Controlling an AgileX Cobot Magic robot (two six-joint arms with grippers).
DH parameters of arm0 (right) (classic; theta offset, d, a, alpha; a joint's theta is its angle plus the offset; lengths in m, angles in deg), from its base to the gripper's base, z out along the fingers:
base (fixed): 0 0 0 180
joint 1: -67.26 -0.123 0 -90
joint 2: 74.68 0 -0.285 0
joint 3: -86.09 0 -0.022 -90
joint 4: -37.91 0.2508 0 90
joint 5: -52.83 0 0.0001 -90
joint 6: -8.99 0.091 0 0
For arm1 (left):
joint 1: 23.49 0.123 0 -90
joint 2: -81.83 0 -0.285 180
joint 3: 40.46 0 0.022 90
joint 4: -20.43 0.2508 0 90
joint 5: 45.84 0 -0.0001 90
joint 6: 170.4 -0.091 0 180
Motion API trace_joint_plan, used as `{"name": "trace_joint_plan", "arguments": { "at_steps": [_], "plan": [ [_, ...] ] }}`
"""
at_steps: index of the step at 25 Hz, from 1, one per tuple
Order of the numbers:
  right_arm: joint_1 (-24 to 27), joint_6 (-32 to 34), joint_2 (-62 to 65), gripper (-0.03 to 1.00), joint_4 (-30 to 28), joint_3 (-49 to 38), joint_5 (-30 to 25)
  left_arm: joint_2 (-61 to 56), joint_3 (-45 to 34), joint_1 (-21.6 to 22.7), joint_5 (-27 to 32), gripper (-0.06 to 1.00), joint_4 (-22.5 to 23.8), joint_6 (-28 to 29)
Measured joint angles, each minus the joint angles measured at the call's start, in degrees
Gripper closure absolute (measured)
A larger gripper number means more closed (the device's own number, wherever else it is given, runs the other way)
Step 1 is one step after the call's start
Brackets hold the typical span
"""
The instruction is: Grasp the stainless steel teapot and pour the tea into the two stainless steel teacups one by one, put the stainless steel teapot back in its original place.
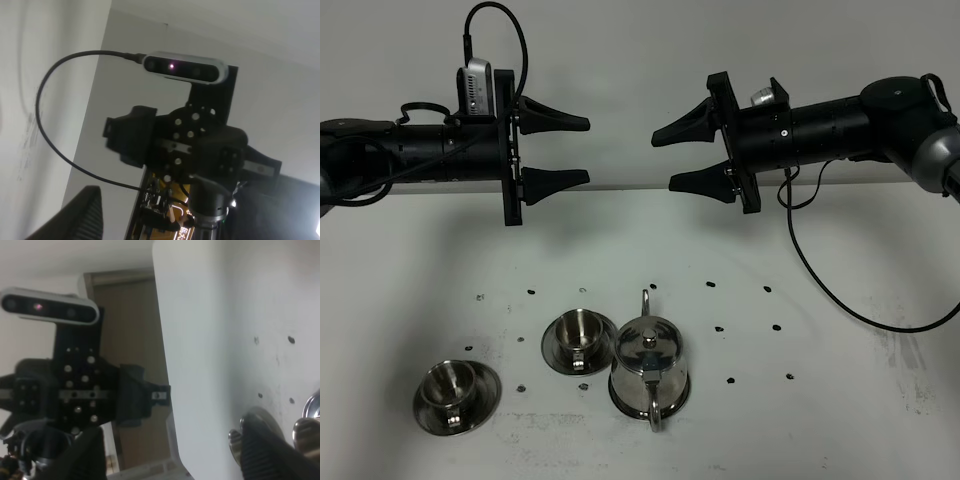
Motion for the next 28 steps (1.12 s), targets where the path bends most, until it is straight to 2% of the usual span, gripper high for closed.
{"name": "trace_joint_plan", "arguments": {
  "at_steps": [14, 17, 21, 28],
  "plan": [
    [-0.3, -0.5, -0.2, 0.38, 2.2, 0.0, -0.1, 0.0, 0.0, 0.0, 0.0, 0.33, -2.6, -0.6],
    [-0.3, -3.7, -0.2, 0.38, 2.2, 0.0, -0.1, 0.0, 0.0, 0.1, 0.0, 0.33, -2.4, -2.8],
    [0.5, -12.0, 0.2, 0.38, 2.6, 0.0, -0.1, 0.0, 0.0, 1.6, 0.0, 0.33, -0.6, -4.9],
    [6.0, -16.9, 3.0, 0.38, 4.0, 0.0, -0.1, -3.8, 0.0, 7.3, 0.1, 0.33, 6.5, -6.3]
  ]
}}
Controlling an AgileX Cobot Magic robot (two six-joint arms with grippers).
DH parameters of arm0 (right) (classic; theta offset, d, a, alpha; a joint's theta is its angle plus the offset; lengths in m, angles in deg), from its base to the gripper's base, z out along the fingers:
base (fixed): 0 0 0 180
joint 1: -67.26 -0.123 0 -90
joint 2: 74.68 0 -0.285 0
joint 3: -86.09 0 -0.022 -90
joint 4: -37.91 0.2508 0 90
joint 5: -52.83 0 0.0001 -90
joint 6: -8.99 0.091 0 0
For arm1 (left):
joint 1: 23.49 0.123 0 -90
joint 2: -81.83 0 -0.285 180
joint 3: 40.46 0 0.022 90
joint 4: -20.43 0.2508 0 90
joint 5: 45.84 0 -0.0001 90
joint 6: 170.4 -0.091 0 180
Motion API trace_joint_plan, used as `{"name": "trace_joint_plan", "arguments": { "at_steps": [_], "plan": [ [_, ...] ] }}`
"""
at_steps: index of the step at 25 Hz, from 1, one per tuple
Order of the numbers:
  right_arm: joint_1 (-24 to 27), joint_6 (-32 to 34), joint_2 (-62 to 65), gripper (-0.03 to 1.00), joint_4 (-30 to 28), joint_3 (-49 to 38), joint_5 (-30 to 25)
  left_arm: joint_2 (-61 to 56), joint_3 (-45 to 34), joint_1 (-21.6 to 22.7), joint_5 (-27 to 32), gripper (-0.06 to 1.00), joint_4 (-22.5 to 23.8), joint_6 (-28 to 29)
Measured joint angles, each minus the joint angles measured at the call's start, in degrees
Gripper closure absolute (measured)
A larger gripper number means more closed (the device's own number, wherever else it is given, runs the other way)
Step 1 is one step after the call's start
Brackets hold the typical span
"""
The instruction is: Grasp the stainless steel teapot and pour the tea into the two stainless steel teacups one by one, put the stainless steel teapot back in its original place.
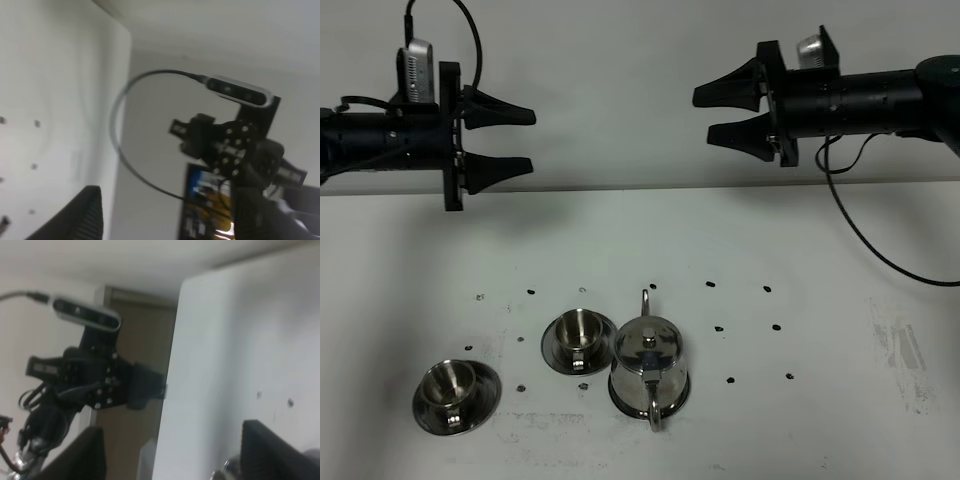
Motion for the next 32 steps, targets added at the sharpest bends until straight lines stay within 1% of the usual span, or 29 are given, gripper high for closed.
{"name": "trace_joint_plan", "arguments": {
  "at_steps": [4, 5, 8, 11, 14, 21, 23, 25, 28, 32],
  "plan": [
    [2.6, -0.9, 0.6, 0.38, -0.2, 0.0, 0.0, -4.6, 0.0, 3.3, 0.0, 0.33, 5.5, -0.1],
    [3.0, -1.1, 0.9, 0.38, -0.5, 0.0, 0.0, -5.8, 0.1, 4.2, 0.0, 0.33, 7.8, -0.2],
    [4.4, -1.8, 2.8, 0.38, -2.1, 0.0, 0.0, -10.3, 0.1, 6.2, 0.0, 0.33, 16.4, 0.1],
    [5.7, -2.9, 5.6, 0.38, -5.0, 0.0, 0.0, -15.3, 0.2, 7.2, 0.1, 0.33, 27.6, 2.2],
    [6.5, -3.4, 8.9, 0.38, -10.2, 0.0, 0.0, -19.8, 0.2, 7.2, 0.2, 0.33, 38.9, 4.2],
    [8.8, -4.1, 17.0, 0.38, -20.5, 0.0, -0.2, -30.6, 0.2, 7.2, 0.3, 0.33, 56.4, 8.4],
    [9.6, -4.1, 19.5, 0.38, -24.5, 0.0, -0.2, -34.2, -0.6, 7.2, 0.3, 0.33, 59.8, 9.4],
    [10.2, -4.1, 21.8, 0.38, -28.7, 0.0, -0.3, -38.6, -2.3, 7.2, 0.2, 0.33, 62.1, 9.9],
    [10.5, -4.1, 25.5, 0.38, -34.2, 0.0, -0.4, -44.8, -5.5, 7.2, 0.2, 0.33, 63.4, 10.0],
    [10.6, -4.0, 29.5, 0.38, -40.3, 0.0, -0.5, -54.3, -13.5, 7.2, 0.2, 0.33, 64.1, 9.9]
  ]
}}
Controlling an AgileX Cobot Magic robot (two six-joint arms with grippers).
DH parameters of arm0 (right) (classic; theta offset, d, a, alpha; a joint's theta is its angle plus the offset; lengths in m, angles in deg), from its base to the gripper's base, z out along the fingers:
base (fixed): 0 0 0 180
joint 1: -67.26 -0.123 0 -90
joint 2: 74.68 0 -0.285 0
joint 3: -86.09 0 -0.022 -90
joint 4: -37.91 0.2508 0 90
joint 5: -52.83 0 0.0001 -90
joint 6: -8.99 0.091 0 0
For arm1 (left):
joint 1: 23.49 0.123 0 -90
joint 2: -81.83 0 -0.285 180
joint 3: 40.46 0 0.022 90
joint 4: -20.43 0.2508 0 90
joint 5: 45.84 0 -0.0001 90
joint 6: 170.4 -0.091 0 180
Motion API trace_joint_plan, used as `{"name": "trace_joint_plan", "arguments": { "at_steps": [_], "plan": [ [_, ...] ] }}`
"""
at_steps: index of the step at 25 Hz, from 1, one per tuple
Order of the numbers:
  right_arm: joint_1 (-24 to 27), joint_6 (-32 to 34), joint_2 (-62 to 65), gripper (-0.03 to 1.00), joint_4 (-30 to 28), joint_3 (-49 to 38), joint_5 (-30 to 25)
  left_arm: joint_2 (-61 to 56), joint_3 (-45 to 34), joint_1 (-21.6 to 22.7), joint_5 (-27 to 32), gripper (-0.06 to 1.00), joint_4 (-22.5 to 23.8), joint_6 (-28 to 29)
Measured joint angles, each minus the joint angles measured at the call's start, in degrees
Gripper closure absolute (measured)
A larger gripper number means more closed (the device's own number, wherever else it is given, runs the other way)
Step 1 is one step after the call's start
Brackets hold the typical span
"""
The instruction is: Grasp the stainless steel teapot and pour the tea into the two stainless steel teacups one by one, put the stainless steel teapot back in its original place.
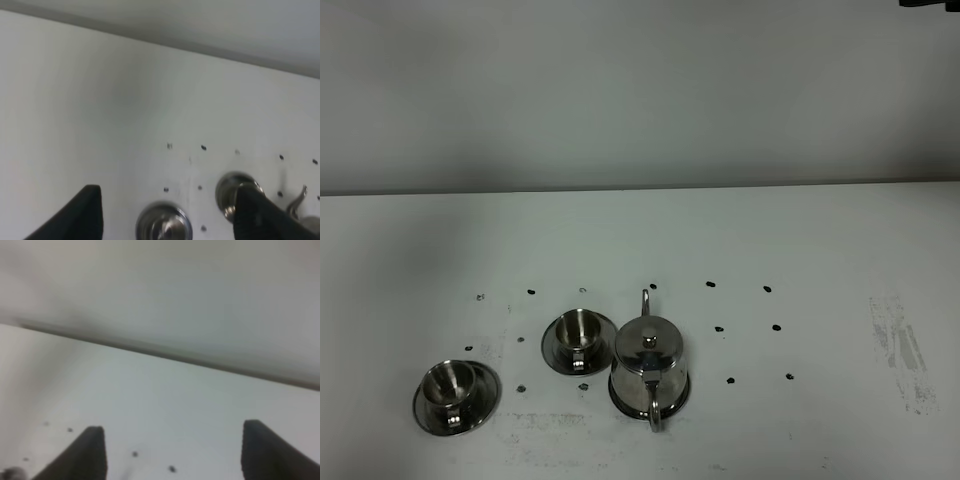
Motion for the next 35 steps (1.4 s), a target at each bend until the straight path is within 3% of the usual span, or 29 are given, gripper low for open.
{"name": "trace_joint_plan", "arguments": {
  "at_steps": [4, 10, 18, 27, 35],
  "plan": [
    [0.2, 0.2, 2.4, 0.38, -3.2, 0.0, 0.0, -12.0, -11.7, 0.0, 0.0, 0.33, 3.3, -1.3],
    [0.2, 0.3, 3.4, 0.39, -2.8, 0.0, 0.0, -34.4, -29.7, 0.0, -0.1, 0.33, 8.0, -1.5],
    [0.2, 0.3, 3.4, 0.39, -2.2, 0.0, 0.0, -55.3, -50.4, -1.7, -5.7, 0.33, 11.6, -1.9],
    [0.2, 0.7, 3.4, 0.39, -1.3, 0.0, 0.0, -61.2, -58.5, -7.2, -7.0, 0.33, 11.7, -3.2],
    [0.2, 1.1, 3.4, 0.39, -1.3, 0.0, 0.0, -66.7, -64.0, -7.7, -8.7, 0.33, 11.6, -3.2]
  ]
}}
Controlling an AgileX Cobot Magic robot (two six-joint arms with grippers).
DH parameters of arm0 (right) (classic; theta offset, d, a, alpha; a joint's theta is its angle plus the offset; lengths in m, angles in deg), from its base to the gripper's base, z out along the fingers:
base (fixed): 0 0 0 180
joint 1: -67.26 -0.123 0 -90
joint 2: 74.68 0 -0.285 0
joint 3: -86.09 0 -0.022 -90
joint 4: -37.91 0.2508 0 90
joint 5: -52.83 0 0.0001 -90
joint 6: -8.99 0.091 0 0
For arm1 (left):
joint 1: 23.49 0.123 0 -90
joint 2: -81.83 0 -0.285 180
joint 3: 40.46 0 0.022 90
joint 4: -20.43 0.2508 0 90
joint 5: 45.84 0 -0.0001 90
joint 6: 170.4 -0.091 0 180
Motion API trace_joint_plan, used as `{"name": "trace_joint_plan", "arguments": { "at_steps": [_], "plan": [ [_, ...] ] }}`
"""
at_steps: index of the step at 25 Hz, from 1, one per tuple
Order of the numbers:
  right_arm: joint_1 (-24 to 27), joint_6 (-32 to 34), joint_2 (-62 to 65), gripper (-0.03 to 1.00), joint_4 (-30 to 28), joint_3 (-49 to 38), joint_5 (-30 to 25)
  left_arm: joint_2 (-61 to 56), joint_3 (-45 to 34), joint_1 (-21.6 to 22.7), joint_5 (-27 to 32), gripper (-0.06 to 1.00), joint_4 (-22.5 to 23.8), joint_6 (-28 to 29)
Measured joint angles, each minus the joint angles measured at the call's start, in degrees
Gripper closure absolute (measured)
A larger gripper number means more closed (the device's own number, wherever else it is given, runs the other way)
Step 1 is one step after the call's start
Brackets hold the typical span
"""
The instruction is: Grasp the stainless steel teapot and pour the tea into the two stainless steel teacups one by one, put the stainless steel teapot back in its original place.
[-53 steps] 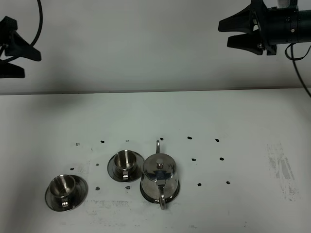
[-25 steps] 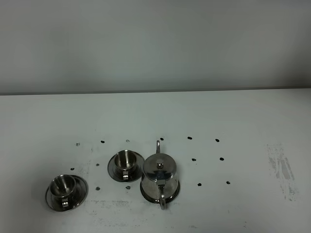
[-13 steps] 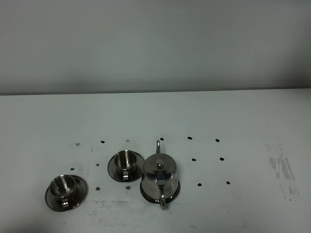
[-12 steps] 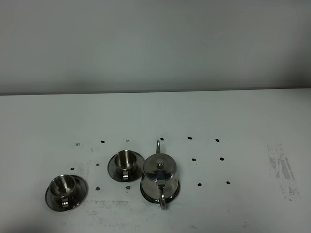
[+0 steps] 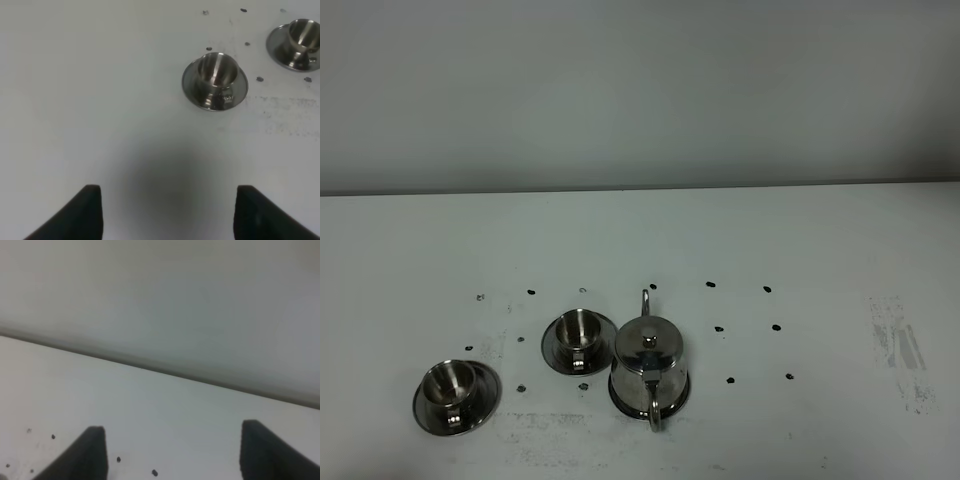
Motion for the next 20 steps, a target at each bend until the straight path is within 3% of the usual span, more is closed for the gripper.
{"name": "trace_joint_plan", "arguments": {
  "at_steps": [20],
  "plan": [
    [0.0, 0.1, 1.0, 0.39, 0.0, 0.0, 0.0, -9.7, -3.7, 0.0, 1.0, 0.33, -0.1, 0.0]
  ]
}}
